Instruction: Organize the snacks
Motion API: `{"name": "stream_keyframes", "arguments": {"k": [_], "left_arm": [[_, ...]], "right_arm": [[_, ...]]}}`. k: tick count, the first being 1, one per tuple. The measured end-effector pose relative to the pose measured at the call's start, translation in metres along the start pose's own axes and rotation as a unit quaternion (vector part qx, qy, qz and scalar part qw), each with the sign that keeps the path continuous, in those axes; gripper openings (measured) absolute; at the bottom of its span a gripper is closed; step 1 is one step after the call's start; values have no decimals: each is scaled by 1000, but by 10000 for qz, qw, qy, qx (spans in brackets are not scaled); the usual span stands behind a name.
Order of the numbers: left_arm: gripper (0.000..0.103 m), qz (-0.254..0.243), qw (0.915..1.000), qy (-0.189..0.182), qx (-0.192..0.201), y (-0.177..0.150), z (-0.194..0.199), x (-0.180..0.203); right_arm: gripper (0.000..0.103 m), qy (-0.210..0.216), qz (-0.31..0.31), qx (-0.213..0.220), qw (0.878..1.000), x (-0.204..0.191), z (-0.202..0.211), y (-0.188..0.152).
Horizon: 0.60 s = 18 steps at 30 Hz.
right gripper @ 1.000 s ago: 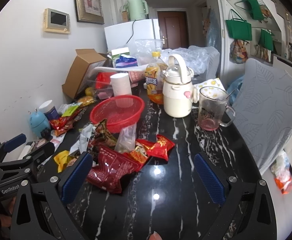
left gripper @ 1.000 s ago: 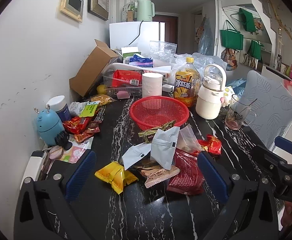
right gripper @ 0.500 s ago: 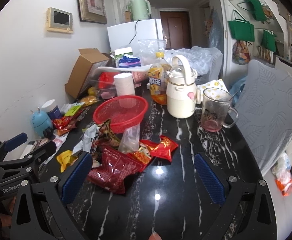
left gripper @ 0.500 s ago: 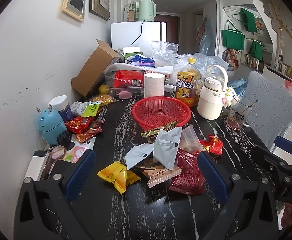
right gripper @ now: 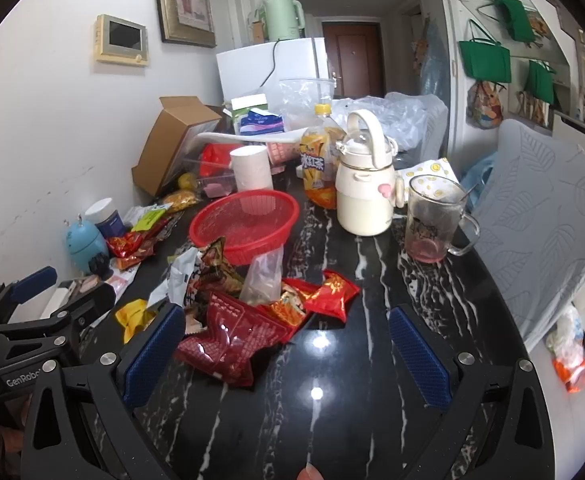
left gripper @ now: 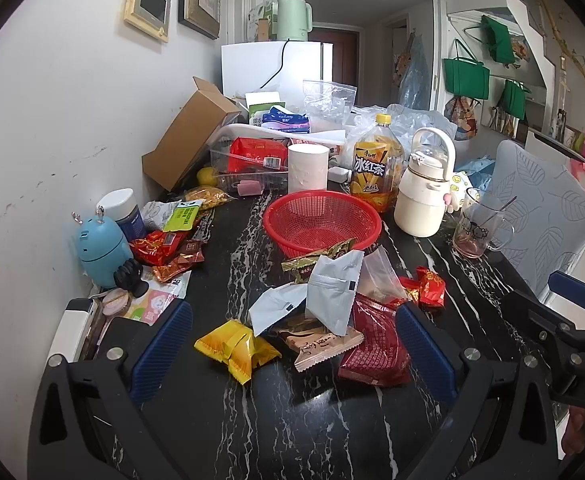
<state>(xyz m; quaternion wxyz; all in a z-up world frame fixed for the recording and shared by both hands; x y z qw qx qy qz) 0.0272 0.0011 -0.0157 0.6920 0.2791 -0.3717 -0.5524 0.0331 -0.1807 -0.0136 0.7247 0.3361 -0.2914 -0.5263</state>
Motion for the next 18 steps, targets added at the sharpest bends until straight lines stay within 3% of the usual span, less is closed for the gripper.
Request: {"name": "stream_keyframes", "arguments": {"k": [18], "left_arm": [[103, -21, 10000, 19, -5, -6, 4, 1]], "right_arm": [[103, 80, 31, 1, 10000, -6, 0, -1]]}}
Point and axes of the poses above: each gripper's, at about its wrist camera, not at the fingertips, and z roughly against the way its jaws point, x to its right, y to its top, the point moved 5 cm from there along -z, roughly the way its jaws point, and after that the axes turned 14 degrees about z, right-handed, at the moved point
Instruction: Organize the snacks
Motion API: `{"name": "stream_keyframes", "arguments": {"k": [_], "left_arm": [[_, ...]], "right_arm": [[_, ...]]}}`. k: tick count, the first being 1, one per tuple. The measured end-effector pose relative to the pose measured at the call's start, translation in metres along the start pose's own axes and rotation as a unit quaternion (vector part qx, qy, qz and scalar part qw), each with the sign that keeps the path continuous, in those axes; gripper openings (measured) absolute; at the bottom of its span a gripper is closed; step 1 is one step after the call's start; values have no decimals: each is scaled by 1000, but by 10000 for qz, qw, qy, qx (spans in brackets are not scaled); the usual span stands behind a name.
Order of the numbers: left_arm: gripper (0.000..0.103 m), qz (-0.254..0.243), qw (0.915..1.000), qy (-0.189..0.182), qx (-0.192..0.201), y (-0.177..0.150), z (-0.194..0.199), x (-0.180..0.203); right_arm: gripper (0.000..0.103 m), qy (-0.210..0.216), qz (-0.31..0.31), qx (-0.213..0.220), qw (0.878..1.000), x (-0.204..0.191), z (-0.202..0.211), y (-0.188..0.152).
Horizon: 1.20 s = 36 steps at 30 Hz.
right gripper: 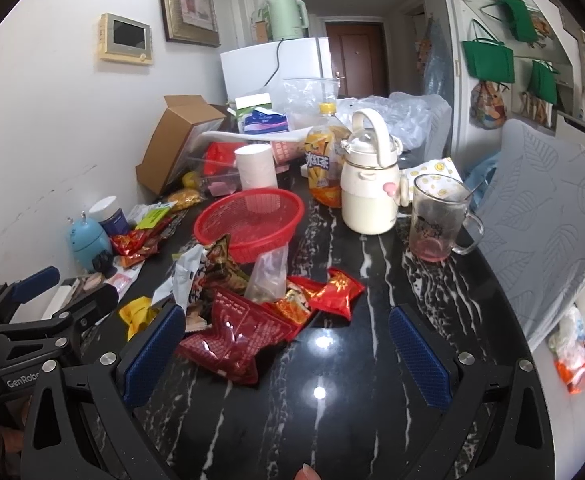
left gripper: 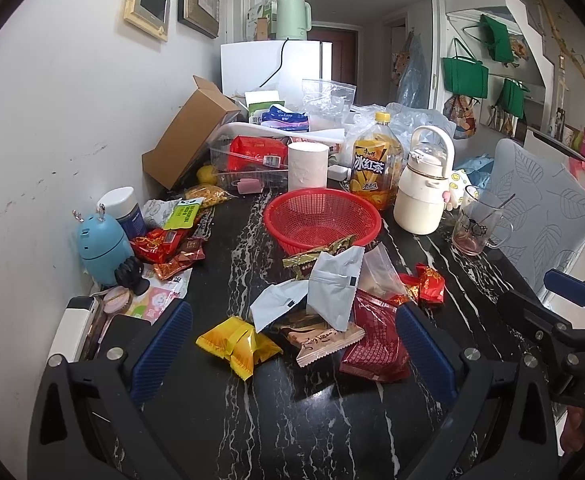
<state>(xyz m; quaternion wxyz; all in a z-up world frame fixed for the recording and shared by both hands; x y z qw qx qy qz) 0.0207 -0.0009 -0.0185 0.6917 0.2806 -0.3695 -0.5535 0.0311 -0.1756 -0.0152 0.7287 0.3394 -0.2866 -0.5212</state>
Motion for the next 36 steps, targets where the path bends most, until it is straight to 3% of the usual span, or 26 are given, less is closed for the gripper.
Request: {"name": "stream_keyframes", "arguments": {"k": [12, 29, 36], "left_arm": [[103, 22, 9999, -80, -149, 4, -6, -11], [103, 191, 9987, 320, -351, 9, -34, -64], [103, 206, 9981, 368, -445, 14, -54, -82]], "right_arm": [[103, 321, 163, 9, 9994, -11, -6, 4], [103, 1255, 588, -105, 9903, -63, -71, 14], [90, 1479, 677, -260, 9863, -81, -102, 21]]}}
Point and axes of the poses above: each gripper's, at about its wrist camera, not at the fingertips, and z roughly against the way its jaws point, x to its right, y to its top, the point moved 5 cm from there along -z, roughly the way its jaws point, and after that the axes turned 14 degrees about z, right-handed, at the moved point
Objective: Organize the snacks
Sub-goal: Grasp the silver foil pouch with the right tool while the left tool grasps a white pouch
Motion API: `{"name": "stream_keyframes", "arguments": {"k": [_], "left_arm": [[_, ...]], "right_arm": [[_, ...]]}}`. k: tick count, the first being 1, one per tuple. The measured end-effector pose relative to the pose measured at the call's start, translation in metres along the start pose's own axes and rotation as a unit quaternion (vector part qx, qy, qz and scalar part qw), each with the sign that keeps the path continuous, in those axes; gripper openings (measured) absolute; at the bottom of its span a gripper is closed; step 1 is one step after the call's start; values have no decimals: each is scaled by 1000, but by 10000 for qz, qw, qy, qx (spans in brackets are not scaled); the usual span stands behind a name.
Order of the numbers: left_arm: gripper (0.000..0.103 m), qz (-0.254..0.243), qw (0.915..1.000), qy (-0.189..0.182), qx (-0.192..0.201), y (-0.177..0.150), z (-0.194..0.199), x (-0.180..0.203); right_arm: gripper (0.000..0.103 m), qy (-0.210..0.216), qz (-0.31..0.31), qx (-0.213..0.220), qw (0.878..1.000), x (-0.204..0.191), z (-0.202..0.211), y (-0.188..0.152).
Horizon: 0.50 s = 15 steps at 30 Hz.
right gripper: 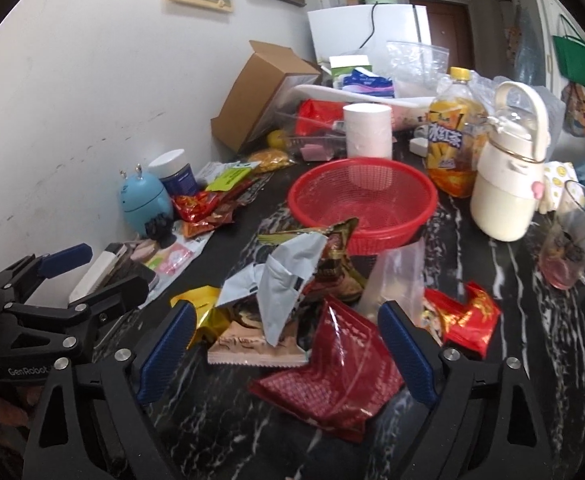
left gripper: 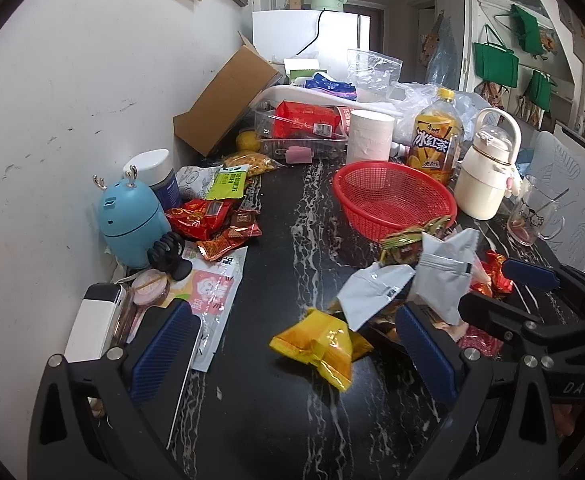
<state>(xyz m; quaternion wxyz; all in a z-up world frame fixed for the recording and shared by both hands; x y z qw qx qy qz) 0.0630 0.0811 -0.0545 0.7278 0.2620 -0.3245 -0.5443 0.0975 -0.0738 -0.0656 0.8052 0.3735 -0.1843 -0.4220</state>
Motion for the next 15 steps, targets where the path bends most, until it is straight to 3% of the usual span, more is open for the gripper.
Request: {"name": "stream_keyframes", "arguments": {"k": [6, 9, 12, 15], "left_arm": [[103, 99, 9999, -22, -99, 8, -20, -10], [103, 111, 9998, -30, -175, 7, -28, -10], [103, 81, 9997, -27, -243, 6, -33, -8], [103, 56, 9995, -93, -291, 5, -38, -2]], "right_arm": [[77, 175, -136, -197, 9996, 7, -26, 6], [59, 308, -194, -283, 9989, 10, -40, 4], [32, 496, -322, -211, 9980, 14, -44, 3], [31, 696, -374, -6, 9969, 16, -36, 5]]}}
Point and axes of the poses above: each gripper's, at about its wrist camera, not at the fingertips, and z roughly against the way its jaws point, x to its right, y to its top, the point moved 5 cm from there along -z, roughly the way its jaws point, and after that the axes turned 14 degrees about z, right-handed, at the moved point
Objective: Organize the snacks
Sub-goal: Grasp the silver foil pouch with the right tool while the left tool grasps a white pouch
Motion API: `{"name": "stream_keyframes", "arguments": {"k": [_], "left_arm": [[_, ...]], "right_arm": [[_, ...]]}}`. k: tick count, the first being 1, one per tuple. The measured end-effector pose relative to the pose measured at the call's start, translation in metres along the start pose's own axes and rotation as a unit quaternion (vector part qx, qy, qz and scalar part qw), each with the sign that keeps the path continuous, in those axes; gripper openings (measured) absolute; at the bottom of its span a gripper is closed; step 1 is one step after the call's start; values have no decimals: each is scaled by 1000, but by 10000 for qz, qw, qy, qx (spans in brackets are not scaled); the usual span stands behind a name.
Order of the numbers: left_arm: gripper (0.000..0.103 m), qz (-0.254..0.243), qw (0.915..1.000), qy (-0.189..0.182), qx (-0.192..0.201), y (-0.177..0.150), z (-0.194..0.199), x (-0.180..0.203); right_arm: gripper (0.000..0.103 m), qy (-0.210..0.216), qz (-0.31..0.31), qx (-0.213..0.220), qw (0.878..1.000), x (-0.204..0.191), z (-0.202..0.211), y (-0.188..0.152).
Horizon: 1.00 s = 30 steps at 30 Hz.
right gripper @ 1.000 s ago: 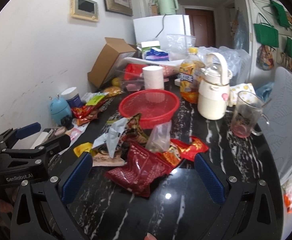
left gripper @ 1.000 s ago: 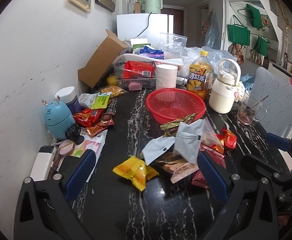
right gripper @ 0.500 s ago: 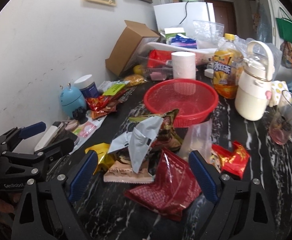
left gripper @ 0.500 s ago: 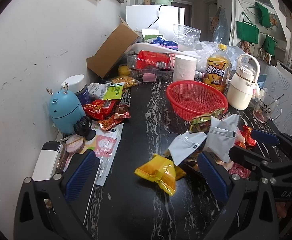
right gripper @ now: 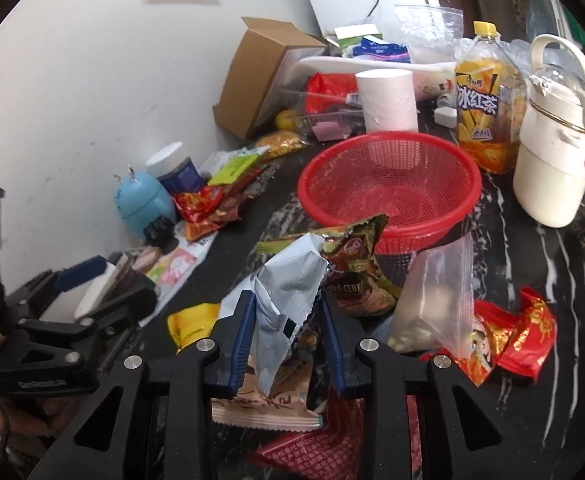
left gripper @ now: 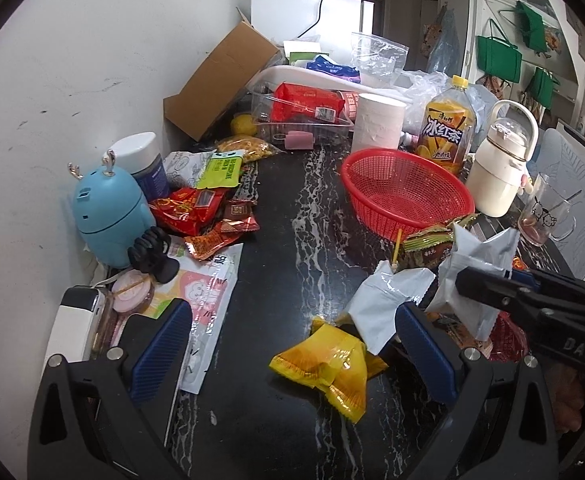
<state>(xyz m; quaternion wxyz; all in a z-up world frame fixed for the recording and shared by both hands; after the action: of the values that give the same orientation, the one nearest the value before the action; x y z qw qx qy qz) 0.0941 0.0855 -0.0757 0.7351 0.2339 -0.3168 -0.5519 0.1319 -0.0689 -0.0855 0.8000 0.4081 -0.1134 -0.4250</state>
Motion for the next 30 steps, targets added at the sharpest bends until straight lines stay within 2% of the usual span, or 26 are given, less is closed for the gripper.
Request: {"name": "stream_keyframes", "arguments": {"k": [7, 10, 22, 28, 30], "left_arm": [[103, -79, 9988, -407, -253, -4, -12, 26], [103, -136, 9978, -526, -393, -8, -19, 39], [102, -368, 9971, -384, -541, -14, -44, 62], [80, -462, 9969, -161, -622, -13, -60, 63], [70, -476, 9962, -92, -726, -15, -67, 61]], "right_arm": [[30, 64, 57, 380, 9992, 6, 33, 6], [30, -36, 42, 434, 9990, 13, 43, 5], [30, -398, -215, 315, 9985, 49, 44, -10], [30, -333, -313, 276, 9986, 60, 35, -15], [30, -333, -340, 212, 9986, 62, 32, -16]]}}
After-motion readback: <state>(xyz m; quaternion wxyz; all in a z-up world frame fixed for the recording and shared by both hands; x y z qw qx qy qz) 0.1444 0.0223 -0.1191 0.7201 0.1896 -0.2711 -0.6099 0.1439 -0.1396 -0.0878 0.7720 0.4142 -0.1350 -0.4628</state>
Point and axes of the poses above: each gripper's, at about its wrist camera, not at the fingertips, and z roughly against the way its jaws point, x to its right, y to its top, the point moved 5 cm from there along -z, roughly the way its jaws point, and after that the axes turned 14 degrees about z, right-handed, at the moved point
